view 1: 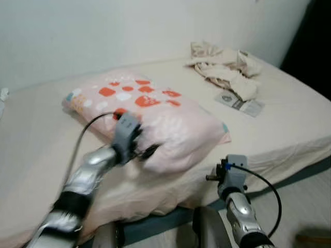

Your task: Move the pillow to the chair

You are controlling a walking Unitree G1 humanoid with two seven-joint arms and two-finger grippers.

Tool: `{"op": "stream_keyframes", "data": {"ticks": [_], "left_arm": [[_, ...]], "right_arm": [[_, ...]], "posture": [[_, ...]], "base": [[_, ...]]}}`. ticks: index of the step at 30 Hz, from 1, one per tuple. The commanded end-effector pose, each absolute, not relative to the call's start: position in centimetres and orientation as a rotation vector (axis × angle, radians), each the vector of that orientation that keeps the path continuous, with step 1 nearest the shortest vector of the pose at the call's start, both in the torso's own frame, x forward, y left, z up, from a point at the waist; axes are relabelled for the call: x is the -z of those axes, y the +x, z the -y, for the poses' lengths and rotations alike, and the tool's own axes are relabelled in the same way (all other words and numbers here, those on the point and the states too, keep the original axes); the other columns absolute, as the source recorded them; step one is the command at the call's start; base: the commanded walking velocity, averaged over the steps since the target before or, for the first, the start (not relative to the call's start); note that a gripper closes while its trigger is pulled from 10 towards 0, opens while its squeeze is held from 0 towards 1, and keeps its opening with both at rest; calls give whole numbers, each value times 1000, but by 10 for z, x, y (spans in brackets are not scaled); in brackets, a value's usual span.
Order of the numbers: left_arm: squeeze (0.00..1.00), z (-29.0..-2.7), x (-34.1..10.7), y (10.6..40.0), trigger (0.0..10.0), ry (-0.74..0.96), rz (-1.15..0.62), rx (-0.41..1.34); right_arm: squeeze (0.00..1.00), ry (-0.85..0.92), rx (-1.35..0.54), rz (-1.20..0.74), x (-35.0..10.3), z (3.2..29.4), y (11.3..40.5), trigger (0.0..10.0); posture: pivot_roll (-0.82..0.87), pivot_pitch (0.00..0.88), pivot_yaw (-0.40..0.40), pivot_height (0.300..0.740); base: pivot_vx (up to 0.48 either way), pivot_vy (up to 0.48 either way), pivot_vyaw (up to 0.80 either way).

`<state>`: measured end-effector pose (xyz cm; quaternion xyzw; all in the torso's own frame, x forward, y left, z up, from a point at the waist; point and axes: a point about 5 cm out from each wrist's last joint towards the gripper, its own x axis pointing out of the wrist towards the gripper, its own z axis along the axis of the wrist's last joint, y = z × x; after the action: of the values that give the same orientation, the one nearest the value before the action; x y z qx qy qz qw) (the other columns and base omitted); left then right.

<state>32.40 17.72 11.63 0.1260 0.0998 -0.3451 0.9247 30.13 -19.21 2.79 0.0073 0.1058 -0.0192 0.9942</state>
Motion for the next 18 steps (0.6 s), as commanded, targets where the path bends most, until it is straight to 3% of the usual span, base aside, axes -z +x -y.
{"op": "stream_keyframes", "data": {"ticks": [1,2,4,5,8,12,18], "left_arm": [[0,-189,-117,319,10000,301,-219,703],[0,-189,-117,319,10000,301,-219,703],[0,-224,-116,313,10000,338,-247,569],[0,-224,-116,313,10000,338,-247,569],[0,-274,-127,304,10000,289,-229,315],[0,-282,-129,294,10000,167,-202,290],[0,-273,-114,274,10000,89,-228,340]], "right_arm": [[0,30,2,-242,-24,183,301,10000],[0,30,2,-242,-24,183,301,10000],[0,84,-72,-235,-27,169,305,10000],[0,84,-72,-235,-27,169,305,10000],[0,163,-244,-208,-39,133,313,10000],[0,228,-320,-213,-45,115,317,10000],[0,334,-387,-284,-45,93,320,10000]], "posture": [[83,135,9,566],[83,135,9,566],[88,138,6,566],[88,138,6,566],[88,140,-1,566],[91,136,-4,566],[93,132,-8,566]], "base": [[0,0,0],[0,0,0],[0,0,0],[0,0,0],[0,0,0],[0,0,0],[0,0,0]]}}
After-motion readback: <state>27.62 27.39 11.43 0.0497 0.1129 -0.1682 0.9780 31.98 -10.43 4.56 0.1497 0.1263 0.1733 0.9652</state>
